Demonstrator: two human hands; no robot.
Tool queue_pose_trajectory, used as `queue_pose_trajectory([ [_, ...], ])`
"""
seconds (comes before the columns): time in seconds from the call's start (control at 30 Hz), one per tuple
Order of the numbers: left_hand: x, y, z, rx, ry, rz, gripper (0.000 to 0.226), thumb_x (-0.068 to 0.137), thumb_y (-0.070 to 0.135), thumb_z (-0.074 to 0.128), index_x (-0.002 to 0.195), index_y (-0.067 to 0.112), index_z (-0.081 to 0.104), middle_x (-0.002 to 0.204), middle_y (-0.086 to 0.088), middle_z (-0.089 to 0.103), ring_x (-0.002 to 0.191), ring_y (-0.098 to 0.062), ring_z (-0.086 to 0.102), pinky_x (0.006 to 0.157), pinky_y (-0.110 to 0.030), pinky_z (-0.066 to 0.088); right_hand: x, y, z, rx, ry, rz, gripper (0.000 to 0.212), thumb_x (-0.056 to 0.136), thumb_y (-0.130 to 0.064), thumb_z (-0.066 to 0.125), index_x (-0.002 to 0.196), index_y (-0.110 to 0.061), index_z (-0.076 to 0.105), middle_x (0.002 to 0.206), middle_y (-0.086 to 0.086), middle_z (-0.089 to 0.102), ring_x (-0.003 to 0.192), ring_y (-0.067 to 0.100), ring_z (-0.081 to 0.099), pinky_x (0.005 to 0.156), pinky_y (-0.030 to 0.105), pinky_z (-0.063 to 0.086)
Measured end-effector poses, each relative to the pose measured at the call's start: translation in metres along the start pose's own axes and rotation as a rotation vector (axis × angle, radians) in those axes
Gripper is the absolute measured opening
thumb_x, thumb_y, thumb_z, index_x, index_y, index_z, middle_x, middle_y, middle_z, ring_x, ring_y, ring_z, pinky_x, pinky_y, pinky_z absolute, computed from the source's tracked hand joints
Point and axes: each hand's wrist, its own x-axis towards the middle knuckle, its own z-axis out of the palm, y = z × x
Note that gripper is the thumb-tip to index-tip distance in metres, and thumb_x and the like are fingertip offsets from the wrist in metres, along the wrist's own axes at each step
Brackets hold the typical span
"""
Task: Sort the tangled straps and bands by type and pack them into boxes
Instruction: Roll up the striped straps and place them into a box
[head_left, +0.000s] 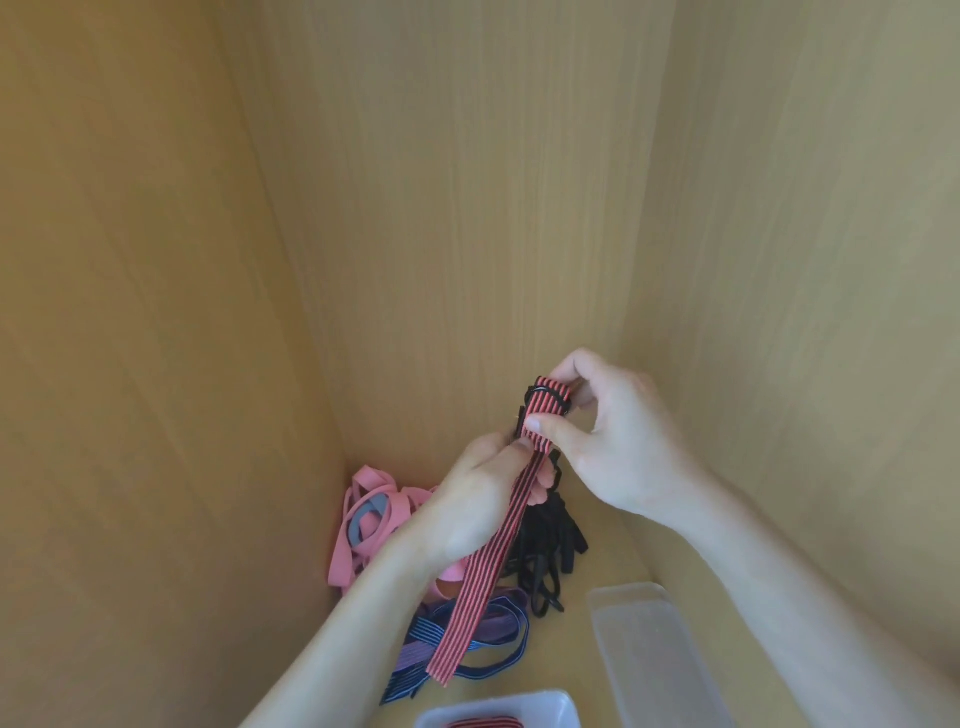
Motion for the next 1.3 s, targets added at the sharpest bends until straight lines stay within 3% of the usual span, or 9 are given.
queue_pose_trajectory([
  [0.1,0.000,-0.002,-0.006,0.034,-0.023,-0.008,0.035,0.109,0.021,0.038,0.098,0.004,0.066,0.080,-0.008,0.072,0.076,-0.017,0.068,0.074,-0.025,0.054,-0.005,-0.001,0.005,-0.088,0.011,-0.024,0.023,0.090,-0.030,0.070,0.091,-0.033,0.047,0.074,-0.012,0.067,0.057,0.006,0.067,0.064,0.034,0.056],
  [0.2,-0.003,0.000,-0.009,0.055,-0.022,-0.003,0.039,0.108,0.026,0.042,0.086,0.018,0.073,0.075,-0.008,0.072,0.073,-0.021,0.067,0.073,-0.028,0.054,-0.007,-0.005,0.008,-0.236,0.070,-0.133,0.024,0.089,-0.031,0.071,0.093,-0.029,0.047,0.085,-0.013,0.057,0.071,0.009,0.059,0.073,0.033,0.047],
  [0.4,-0.003,0.003,-0.012,-0.105,0.126,0.045,0.015,0.103,0.017,0.052,0.095,0.008,0.061,0.053,0.003,0.064,0.040,-0.003,0.056,0.038,-0.014,0.042,-0.003,-0.011,0.012,-0.270,0.165,-0.267,0.025,0.086,-0.023,0.073,0.096,-0.023,0.050,0.092,-0.016,0.051,0.084,0.005,0.048,0.080,0.031,0.041],
  [0.5,-0.004,0.008,-0.010,-0.191,0.195,0.081,0.017,0.096,0.025,0.063,0.099,0.008,0.066,0.081,-0.019,0.075,0.073,-0.043,0.070,0.071,-0.056,0.060,0.000,-0.011,0.013,-0.107,0.176,-0.242,0.024,0.085,-0.019,0.074,0.096,-0.023,0.053,0.092,-0.019,0.052,0.089,0.009,0.056,0.079,0.042,0.054],
  [0.57,-0.005,0.010,-0.010,-0.239,0.222,0.074,0.015,0.094,0.026,0.067,0.097,0.011,0.068,0.100,-0.031,0.072,0.100,-0.063,0.058,0.098,-0.072,0.041,0.001,-0.008,0.013,-0.093,0.218,-0.250,0.024,0.084,-0.018,0.076,0.096,-0.022,0.055,0.091,-0.017,0.056,0.087,0.010,0.058,0.086,0.043,0.050],
  [0.7,-0.006,0.009,-0.010,-0.289,0.238,0.058,0.018,0.094,0.020,0.066,0.102,0.005,0.062,0.104,-0.034,0.069,0.102,-0.053,0.064,0.101,-0.064,0.047,-0.002,-0.006,0.016,-0.240,0.283,-0.309,0.024,0.086,-0.022,0.074,0.098,-0.023,0.053,0.090,-0.015,0.057,0.085,0.009,0.055,0.094,0.037,0.038],
  [0.87,-0.011,0.012,-0.009,-0.458,0.106,0.076,0.012,0.094,0.011,0.055,0.103,0.005,0.057,0.087,-0.013,0.067,0.078,-0.022,0.062,0.067,-0.030,0.055,-0.009,0.001,0.022,-0.432,0.315,-0.420,0.021,0.085,-0.016,0.072,0.099,-0.018,0.057,0.101,-0.005,0.059,0.093,0.020,0.058,0.095,0.039,0.037],
  [1.13,-0.014,0.012,-0.005,-0.434,0.006,0.047,0.040,0.089,0.020,0.064,0.124,0.008,0.050,0.099,-0.013,0.063,0.081,-0.018,0.066,0.070,-0.028,0.055,-0.019,0.013,0.029,-0.397,0.272,-0.359,0.034,0.074,-0.005,0.069,0.105,-0.017,0.064,0.114,-0.002,0.056,0.106,0.023,0.055,0.097,0.039,0.037],
  [1.3,-0.014,0.009,-0.005,-0.534,0.010,0.054,0.038,0.090,0.004,0.060,0.126,0.004,0.049,0.099,-0.022,0.064,0.090,-0.031,0.068,0.080,-0.034,0.058,-0.026,0.020,0.030,-0.266,0.151,-0.262,0.039,0.078,-0.032,0.079,0.113,-0.023,0.063,0.126,-0.010,0.050,0.117,0.015,0.049,0.101,0.037,0.038],
])
